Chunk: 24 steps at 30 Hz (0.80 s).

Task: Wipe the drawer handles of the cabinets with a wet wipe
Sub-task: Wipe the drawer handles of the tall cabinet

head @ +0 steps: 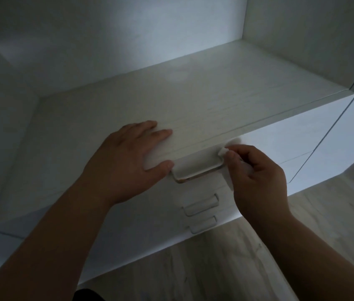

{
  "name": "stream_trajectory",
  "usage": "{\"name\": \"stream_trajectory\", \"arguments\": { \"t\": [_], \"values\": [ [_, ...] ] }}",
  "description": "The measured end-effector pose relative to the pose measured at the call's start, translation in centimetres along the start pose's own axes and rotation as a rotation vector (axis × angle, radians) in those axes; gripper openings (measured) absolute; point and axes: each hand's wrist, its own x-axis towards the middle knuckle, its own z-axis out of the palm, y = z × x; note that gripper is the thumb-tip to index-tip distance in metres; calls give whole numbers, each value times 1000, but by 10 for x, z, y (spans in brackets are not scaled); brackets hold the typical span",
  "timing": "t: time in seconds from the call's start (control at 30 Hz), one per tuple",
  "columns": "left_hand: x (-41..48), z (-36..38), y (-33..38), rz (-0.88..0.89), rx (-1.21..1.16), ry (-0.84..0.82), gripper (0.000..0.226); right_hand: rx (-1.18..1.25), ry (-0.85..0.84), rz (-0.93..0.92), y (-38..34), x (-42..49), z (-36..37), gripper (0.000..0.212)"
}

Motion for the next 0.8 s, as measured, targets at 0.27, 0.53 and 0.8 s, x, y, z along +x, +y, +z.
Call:
{"name": "stream_trajectory", "arguments": {
  "t": [0.27,0.53,0.8],
  "values": [
    [-1,2,1,-4,0,40,78,-94,44,-139,9,2,1,9],
    [0,3,0,-5,-14,46,79,-114,-19,-155,10,-5,-7,7],
    [0,3,0,-4,-32,50,80,-103,-88,-116,9,1,-5,8]
  ]
}}
